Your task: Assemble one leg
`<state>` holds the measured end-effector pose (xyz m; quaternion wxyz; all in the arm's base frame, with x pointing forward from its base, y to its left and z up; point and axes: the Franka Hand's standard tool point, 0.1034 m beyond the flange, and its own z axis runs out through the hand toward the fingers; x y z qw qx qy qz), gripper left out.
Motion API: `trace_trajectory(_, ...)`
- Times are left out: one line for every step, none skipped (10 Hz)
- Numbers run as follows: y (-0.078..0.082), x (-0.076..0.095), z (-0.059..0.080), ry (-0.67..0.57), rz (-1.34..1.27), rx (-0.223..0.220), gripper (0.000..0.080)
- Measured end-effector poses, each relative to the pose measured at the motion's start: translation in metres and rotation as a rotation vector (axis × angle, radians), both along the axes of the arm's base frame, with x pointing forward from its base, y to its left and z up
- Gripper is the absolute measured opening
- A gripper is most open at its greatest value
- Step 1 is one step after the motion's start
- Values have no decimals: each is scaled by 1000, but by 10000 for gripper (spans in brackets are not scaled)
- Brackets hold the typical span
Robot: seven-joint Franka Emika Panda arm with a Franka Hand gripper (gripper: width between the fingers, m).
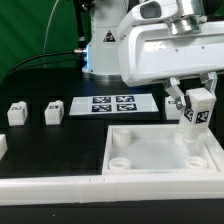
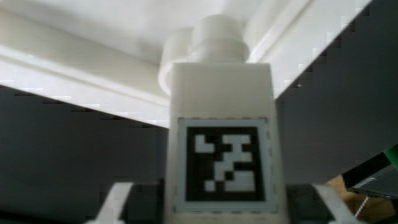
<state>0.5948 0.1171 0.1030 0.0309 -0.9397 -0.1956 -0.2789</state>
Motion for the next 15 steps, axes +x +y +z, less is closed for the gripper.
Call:
trace_trajectory(0,6,-1,-8,10,-4,294)
trace_trajectory(1,12,1,-18,17,-7,294)
trace_trajectory(3,14,3,-23,20,-6,294)
trace_trajectory(2,13,1,-20,19,-7,294)
trace_trajectory(2,13,1,-20,19,-7,294)
trace_trajectory(2,13,1,-20,19,-7,294)
trace_trajectory(2,13,1,-19,18,-7,294)
trace_trajectory(-3,13,-2,-16,16,-11,294)
trace_trajectory(-4,16,-2,-3,15,-10,294)
trace_trajectory(-3,22,-2,2,16,-8,294)
trace_trajectory(-3,26,-1,-2,14,-6,294)
trace_trajectory(-2,28,-1,-4,14,-5,294)
trace_trajectory(-3,28,-1,-4,13,-5,294)
trace_trajectory(-3,28,-3,-2,13,-4,294)
trace_trajectory(-2,27,-6,2,13,-4,294)
